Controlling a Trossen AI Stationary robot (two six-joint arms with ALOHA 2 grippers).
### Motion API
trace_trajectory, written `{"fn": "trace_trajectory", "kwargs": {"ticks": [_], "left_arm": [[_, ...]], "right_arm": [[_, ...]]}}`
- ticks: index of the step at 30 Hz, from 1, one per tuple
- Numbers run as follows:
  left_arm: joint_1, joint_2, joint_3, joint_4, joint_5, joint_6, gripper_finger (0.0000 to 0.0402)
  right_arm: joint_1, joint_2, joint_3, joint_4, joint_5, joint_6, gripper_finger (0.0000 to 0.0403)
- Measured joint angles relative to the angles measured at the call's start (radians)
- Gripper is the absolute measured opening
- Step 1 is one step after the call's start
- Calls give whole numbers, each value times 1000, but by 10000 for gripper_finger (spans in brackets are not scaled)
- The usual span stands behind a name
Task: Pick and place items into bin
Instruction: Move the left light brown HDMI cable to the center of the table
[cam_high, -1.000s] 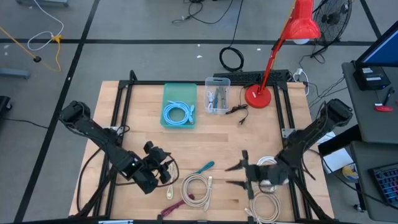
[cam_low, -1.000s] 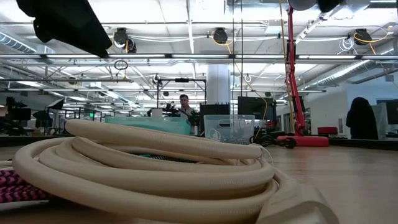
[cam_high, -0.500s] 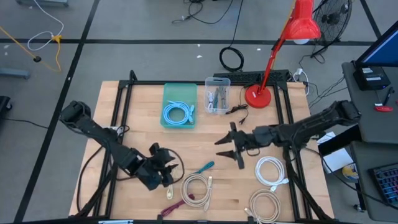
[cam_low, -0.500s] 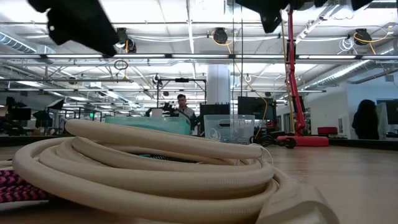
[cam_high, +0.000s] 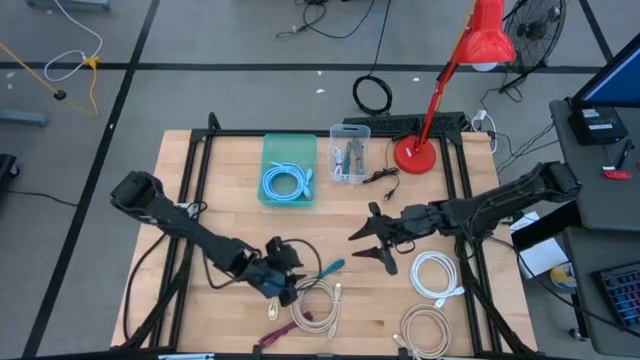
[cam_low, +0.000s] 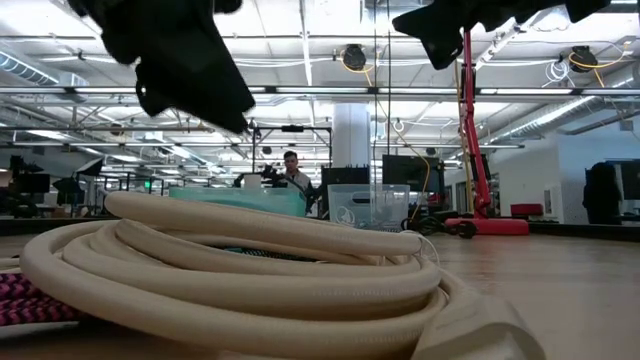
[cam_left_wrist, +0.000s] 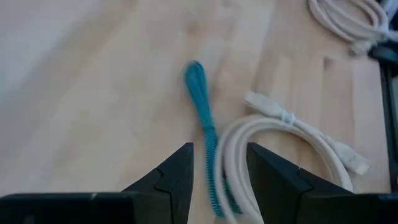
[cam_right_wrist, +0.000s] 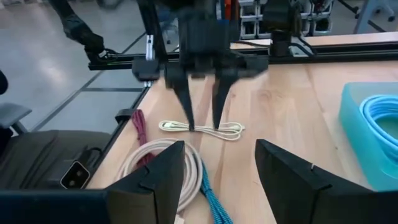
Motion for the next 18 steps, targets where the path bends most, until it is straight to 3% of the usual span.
{"fn": "trace_trajectory", "kwargs": {"ticks": [4,10,18], "left_arm": [[2,66,0,24,65,-24,152],[9,99,2,-33,65,-131,152],[14,99,26,-22,197,-126,152]], "right_arm": [[4,0,0,1,0,-7,187],[4,0,0,1,0,-5,187],[4,0,0,9,2,-5,187]]}}
